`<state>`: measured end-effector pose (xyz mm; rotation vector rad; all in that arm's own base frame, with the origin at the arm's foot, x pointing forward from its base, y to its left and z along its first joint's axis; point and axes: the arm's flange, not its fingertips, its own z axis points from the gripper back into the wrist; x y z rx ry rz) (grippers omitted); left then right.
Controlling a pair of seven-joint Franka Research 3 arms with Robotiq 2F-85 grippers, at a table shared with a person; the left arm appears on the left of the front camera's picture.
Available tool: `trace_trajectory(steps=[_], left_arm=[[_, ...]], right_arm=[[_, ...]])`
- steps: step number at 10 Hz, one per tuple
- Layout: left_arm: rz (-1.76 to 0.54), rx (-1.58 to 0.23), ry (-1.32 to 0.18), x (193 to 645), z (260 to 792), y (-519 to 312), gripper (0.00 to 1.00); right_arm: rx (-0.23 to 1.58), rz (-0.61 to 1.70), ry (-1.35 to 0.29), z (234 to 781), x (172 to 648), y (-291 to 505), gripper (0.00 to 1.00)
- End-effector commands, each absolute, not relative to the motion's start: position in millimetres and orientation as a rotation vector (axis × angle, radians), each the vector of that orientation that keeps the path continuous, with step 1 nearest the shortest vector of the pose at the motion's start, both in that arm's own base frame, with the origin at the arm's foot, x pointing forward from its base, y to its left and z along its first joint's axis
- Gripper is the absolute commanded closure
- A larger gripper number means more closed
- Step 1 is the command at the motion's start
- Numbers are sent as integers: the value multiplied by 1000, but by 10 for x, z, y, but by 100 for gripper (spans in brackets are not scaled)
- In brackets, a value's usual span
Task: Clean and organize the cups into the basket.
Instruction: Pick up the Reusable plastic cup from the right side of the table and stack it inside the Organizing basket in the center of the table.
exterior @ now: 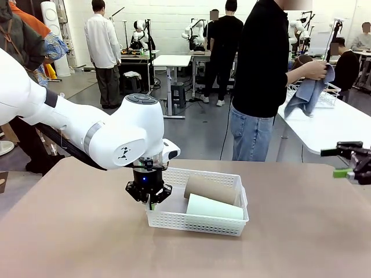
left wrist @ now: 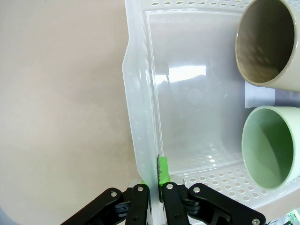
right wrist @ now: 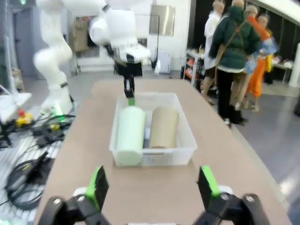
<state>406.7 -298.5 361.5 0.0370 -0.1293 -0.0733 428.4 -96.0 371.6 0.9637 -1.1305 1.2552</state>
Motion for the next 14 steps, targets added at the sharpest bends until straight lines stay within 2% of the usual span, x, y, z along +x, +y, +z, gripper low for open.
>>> trace_trajectory(steps=[1,4,5,14], left_arm=[[-77,38,-137,4056,3630,-2987,100],[-77,38,-137,4056,3630,-2987,100],[-77,38,-137,4056,3630,-2987,100],[-77,38,-137,4056,3630,-2987,100]], right_arm=[[958,1227,-1122,3432,4370,-972,0],[955,1183,-1100,3446,4579,-770,0],[978,1214,-1085,3256,4342,-1003,0],[978,1214,-1085,3256,4342,-1003,0]])
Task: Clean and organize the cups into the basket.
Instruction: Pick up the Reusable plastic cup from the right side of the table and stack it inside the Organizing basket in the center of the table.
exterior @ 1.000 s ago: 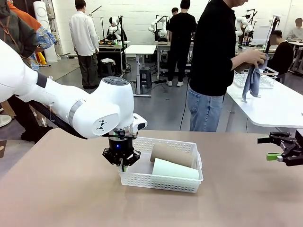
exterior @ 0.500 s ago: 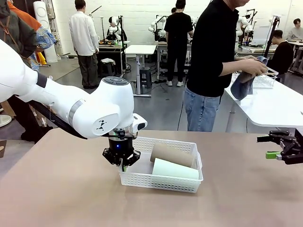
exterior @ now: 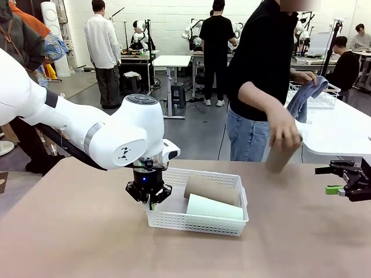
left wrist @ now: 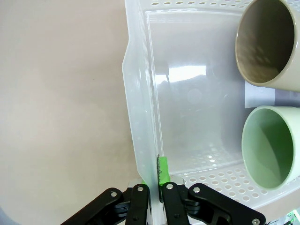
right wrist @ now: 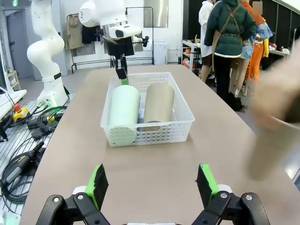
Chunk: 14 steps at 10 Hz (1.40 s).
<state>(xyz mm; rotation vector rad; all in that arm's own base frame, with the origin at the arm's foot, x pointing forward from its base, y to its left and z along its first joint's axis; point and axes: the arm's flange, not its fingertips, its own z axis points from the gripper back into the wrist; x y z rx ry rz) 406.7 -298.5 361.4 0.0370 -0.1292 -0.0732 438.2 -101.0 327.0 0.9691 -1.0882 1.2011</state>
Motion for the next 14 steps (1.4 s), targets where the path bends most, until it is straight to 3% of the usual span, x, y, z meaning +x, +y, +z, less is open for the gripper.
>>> trace_trajectory(steps=[1,10,12,14], left_arm=[[-77,38,-137,4056,3630,-2987,100],[-77,38,-137,4056,3630,-2987,100],[-77,38,-137,4056,3630,-2987,100],[-77,38,-137,4056,3630,-2987,100]], right_arm=[[978,1214,-1085,3256,4342,-1003,0],[969,1201,-1088,3270,4382,-1009,0],[1007,1171,-1005,2817,4760,-860,0],[1010,1204,-941,2552,4846,-851,0]])
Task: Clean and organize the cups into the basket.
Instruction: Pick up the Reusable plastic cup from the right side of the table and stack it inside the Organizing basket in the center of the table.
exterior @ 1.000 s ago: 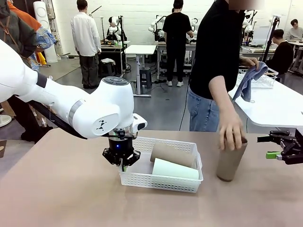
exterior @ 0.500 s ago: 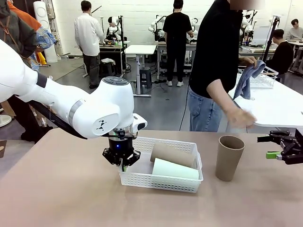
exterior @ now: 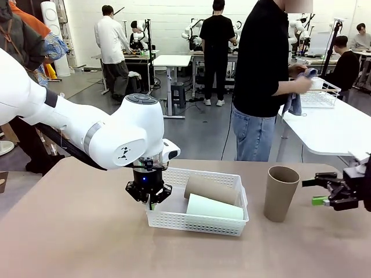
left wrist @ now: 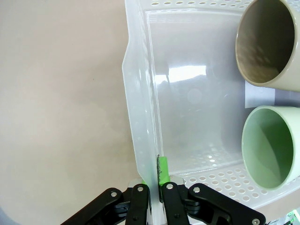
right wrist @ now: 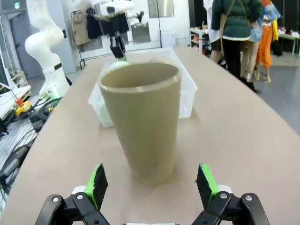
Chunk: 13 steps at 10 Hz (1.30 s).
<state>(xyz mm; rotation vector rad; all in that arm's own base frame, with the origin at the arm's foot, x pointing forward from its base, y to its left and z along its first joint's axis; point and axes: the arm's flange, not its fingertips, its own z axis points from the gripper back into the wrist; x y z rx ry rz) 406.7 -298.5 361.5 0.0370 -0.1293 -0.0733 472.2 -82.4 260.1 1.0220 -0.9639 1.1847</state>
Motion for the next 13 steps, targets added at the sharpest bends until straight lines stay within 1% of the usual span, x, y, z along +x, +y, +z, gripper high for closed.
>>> trace_trajectory(steps=[1,5,13], left_arm=[[-77,38,-137,4056,3630,-2987,100],[-77,38,-137,4056,3630,-2987,100],[-77,38,-137,4056,3630,-2987,100]], right_arm=[[1010,1197,-943,2461,4899,-819,0],[1036,1207,-895,2262,4956,-748,0],[1095,1277,-824,2128,5048,-200,0]])
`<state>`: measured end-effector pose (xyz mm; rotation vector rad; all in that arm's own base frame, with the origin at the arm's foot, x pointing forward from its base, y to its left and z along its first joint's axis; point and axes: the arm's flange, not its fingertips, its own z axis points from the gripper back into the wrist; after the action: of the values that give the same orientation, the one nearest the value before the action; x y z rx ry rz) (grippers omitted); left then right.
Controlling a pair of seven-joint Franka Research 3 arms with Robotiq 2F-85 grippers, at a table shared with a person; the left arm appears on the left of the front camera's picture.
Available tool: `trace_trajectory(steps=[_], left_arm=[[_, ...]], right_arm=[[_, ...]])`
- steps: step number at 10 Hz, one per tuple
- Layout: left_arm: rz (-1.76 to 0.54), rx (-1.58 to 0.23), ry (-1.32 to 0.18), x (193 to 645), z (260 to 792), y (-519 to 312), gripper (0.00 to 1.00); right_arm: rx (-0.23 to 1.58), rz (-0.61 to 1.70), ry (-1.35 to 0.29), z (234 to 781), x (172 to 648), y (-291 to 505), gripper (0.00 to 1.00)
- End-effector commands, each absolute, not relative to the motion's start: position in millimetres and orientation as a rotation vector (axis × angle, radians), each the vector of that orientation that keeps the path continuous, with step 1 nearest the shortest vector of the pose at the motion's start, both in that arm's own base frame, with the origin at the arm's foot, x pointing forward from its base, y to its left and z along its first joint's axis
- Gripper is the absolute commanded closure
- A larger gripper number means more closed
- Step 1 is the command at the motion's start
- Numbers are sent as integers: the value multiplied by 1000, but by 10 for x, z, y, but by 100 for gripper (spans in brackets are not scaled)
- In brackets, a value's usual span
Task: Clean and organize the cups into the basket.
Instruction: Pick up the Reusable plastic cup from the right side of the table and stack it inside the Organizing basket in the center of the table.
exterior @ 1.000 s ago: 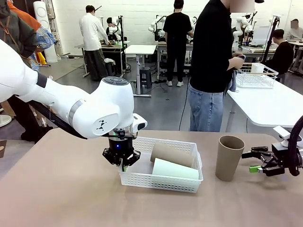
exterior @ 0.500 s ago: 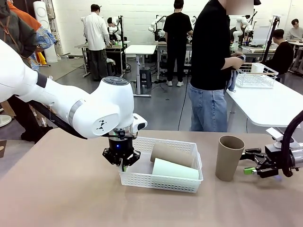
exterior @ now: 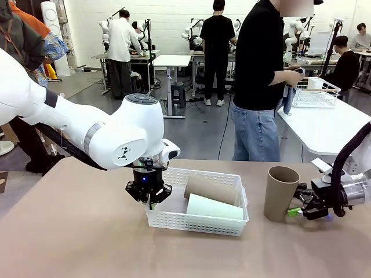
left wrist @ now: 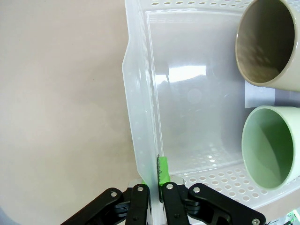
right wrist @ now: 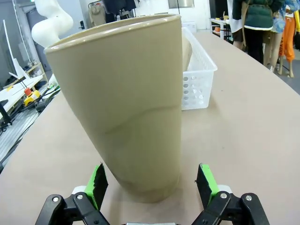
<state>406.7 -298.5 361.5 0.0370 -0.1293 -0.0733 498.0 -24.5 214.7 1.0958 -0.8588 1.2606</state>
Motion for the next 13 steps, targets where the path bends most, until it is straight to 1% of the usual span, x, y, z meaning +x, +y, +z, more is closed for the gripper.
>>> trace_trajectory(steps=[1,6,10,11,12,13], left_arm=[[-77,38,-137,4056,3630,-2987,100],[-77,38,-137,4056,3630,-2987,100],[-77,38,-137,4056,3630,-2987,100],[-77,38,-137,4056,3630,-2987,100],[-77,38,-137,4056,3630,-2987,100],[-77,38,-137,4056,3630,-2987,100]], right_arm=[[1100,1284,-811,2110,5053,-144,0],[1171,1327,-821,2127,5047,147,0],[1223,1367,-838,2102,5039,168,0],[1221,1382,-847,2097,5035,160,59],[1224,1385,-845,2092,5025,152,59],[1225,1383,-845,2091,5034,158,100]])
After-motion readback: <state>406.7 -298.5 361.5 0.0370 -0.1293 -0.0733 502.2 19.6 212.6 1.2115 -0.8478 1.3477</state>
